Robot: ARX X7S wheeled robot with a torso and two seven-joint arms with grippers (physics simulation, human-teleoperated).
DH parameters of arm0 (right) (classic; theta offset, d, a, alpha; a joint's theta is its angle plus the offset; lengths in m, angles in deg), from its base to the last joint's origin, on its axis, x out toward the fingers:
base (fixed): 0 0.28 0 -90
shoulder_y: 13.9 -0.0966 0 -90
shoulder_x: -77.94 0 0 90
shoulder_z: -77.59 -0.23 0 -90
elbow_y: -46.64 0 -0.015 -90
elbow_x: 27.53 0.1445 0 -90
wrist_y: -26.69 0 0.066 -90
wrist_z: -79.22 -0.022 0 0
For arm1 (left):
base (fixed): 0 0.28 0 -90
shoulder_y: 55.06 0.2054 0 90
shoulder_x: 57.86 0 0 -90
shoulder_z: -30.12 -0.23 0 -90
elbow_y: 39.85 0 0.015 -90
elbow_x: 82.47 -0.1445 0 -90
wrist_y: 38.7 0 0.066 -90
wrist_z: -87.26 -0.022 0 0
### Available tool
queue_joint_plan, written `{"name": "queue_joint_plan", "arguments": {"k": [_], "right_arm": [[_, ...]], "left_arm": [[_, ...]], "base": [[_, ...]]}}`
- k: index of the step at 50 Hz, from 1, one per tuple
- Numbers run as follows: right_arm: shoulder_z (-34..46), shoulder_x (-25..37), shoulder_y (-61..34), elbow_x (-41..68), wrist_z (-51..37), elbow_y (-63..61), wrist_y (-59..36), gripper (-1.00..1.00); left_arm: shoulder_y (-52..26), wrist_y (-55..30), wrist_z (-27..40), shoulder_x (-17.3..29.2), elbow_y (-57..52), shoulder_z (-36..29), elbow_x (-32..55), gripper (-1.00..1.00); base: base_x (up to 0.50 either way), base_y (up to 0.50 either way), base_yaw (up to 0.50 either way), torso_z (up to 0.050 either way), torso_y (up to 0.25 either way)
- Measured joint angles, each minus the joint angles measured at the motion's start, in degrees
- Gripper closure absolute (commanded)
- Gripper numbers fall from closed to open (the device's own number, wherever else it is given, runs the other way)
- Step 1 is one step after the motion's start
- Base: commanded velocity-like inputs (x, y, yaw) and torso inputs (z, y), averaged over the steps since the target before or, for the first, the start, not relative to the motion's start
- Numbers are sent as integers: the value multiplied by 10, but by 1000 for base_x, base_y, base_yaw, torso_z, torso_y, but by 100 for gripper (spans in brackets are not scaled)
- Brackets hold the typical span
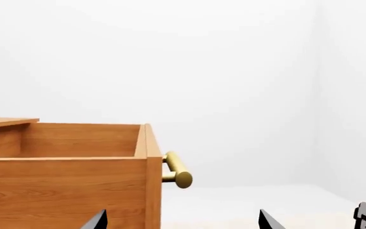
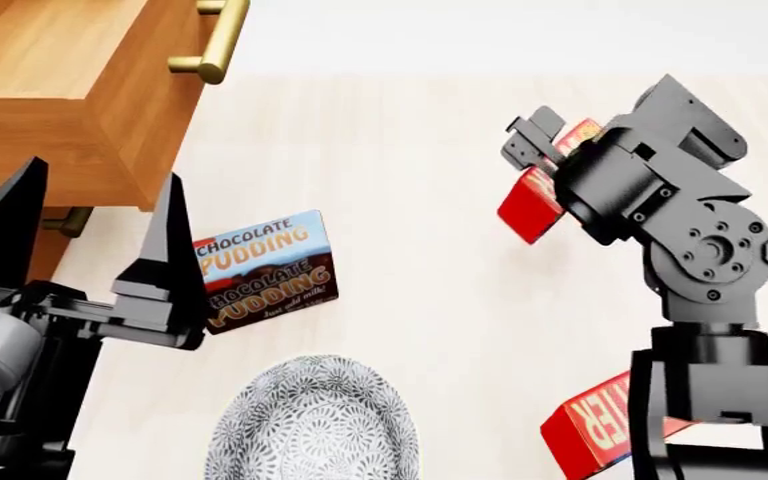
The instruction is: Put the butter at the front in the top drawer of the cabinet and close it.
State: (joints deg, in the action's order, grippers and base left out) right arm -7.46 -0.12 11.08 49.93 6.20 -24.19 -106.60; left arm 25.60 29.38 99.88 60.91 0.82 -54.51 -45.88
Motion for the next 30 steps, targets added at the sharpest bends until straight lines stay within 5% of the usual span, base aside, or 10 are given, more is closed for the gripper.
{"name": "queue_joint_plan", "arguments": {"k": [30], "right_arm": [[-23,-1,-46,103,-59,-159,-42,100]], "left_arm": [[-6,-12,16,10,-11,-10,2,-100]], "base": [[0,0,0,0,1]]}}
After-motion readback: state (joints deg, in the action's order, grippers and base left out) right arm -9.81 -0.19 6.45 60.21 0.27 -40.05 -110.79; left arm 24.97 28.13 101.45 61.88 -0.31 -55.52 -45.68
